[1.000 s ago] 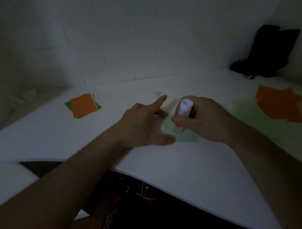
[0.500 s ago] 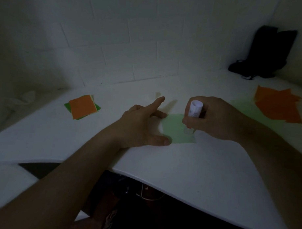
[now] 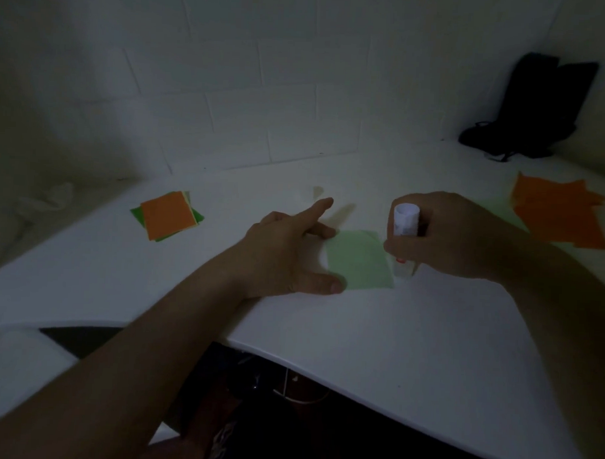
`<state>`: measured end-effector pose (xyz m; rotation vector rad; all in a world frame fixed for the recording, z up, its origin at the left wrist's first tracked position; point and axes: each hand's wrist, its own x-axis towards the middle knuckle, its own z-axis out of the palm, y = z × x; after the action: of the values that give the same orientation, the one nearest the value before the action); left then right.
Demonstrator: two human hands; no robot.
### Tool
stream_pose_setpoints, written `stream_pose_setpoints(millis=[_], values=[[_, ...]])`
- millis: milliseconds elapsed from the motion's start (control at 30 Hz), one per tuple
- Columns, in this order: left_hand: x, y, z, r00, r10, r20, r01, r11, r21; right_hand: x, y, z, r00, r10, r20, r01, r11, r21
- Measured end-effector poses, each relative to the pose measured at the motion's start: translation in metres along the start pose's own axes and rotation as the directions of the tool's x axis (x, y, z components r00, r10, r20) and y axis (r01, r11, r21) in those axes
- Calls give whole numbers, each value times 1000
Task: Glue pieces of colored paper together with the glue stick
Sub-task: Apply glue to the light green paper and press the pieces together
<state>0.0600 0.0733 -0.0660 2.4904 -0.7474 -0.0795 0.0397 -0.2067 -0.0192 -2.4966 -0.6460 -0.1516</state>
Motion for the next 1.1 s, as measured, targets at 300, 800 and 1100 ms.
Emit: stream_pose_setpoints(millis=[300, 800, 1100], values=[[0, 1, 2, 999, -12, -50, 12, 1000, 0, 8, -21, 26, 991, -59, -121, 77, 986, 146], [1, 3, 2, 997, 19, -71, -17, 999, 29, 14, -35, 48, 995, -31, -95, 48, 983, 176], [5, 6, -8, 999, 29, 37, -29, 1000, -10, 18, -42, 53, 995, 3, -96, 15, 981, 193]])
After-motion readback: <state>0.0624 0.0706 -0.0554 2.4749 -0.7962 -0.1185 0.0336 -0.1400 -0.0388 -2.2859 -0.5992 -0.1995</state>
